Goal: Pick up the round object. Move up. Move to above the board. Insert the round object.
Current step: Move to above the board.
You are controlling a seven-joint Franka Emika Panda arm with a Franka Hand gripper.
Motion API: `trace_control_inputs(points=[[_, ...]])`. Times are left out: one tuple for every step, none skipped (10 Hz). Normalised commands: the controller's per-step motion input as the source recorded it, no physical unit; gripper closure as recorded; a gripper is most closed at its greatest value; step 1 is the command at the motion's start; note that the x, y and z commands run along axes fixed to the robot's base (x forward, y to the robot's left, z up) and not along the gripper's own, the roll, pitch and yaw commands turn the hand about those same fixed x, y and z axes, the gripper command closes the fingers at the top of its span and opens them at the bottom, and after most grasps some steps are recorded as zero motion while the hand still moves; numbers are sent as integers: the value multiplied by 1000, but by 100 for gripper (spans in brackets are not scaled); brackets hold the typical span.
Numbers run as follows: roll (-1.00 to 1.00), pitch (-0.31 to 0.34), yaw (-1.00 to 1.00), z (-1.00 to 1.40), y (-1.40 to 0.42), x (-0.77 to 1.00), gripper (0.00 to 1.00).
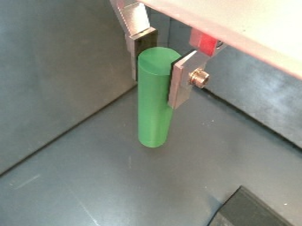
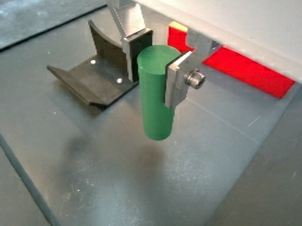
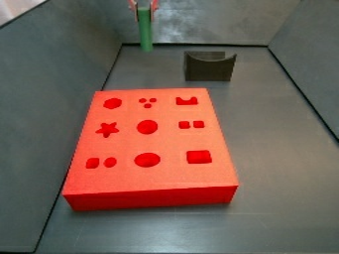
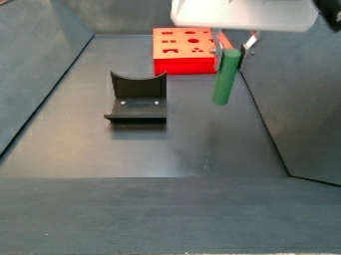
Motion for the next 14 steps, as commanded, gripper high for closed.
trace_control_inputs(points=[[15,180,7,1000,118,-195,100],[28,134,3,1000,97,-170,100],[39,105,5,1000,86,-150,100],[50,90,7,1000,77,-133,100],[60,81,8,1000,69,-115,100],[66,77,11,884,53,-76,100],[63,80,16,730,35,-45,100],[63,85,16,517,25,-16,100],[65,87,18,353,16,-11,100],[69,87,19,245,11,-8,100],[44,240,-119,242,-1000,242,100],[50,232,-92,240,-1000,245,100],[21,206,-52,249,-1000,249,100],[-29,152,-30,246,-1000,254,100]])
